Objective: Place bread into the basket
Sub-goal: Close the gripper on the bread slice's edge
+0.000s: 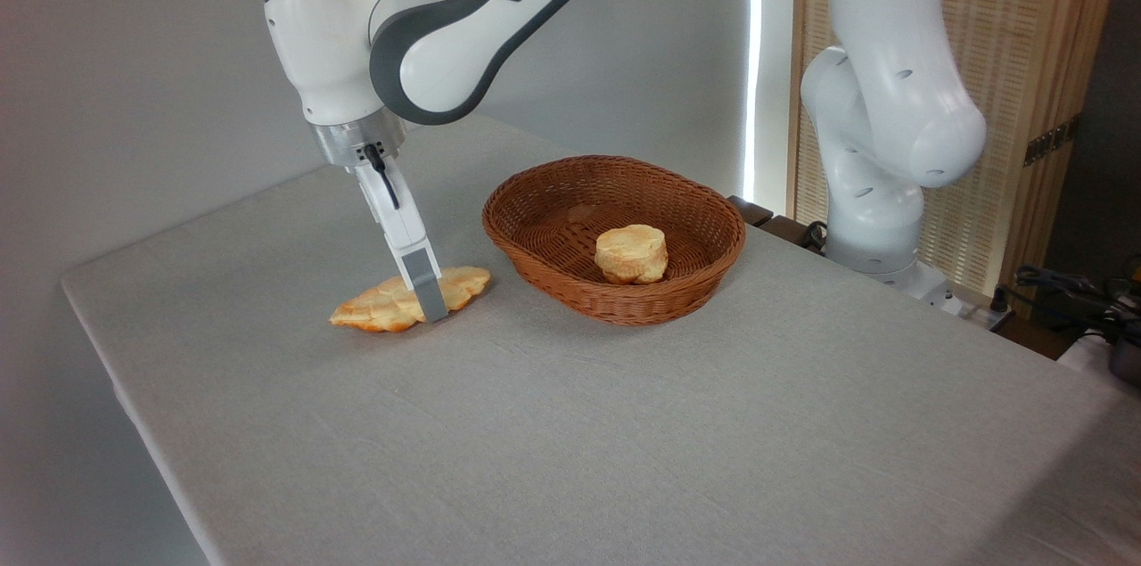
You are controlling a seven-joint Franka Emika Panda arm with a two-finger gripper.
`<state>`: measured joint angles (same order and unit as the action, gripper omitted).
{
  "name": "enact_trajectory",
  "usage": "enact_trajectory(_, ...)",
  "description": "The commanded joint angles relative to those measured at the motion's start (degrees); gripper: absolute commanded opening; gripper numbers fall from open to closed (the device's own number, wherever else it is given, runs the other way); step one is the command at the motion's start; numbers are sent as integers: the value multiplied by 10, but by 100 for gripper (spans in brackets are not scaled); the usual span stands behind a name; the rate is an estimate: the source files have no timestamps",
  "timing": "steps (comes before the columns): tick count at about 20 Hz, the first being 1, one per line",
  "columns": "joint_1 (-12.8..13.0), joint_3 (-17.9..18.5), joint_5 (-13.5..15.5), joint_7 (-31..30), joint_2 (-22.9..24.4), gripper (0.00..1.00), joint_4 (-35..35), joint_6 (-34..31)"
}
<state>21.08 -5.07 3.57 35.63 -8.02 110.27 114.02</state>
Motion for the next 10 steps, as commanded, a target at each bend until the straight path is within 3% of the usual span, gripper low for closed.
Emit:
enact_trajectory(1, 0, 0, -9, -2, -7, 100, -6, 14)
enact_trajectory(3, 0, 0, -15, 1, -8, 98, -5, 14)
enact_trajectory(6, -1, 0, -34, 2, -7, 58, -5, 13)
enact_trajectory(10, -1, 0, -35, 4, -7, 54, -5, 13)
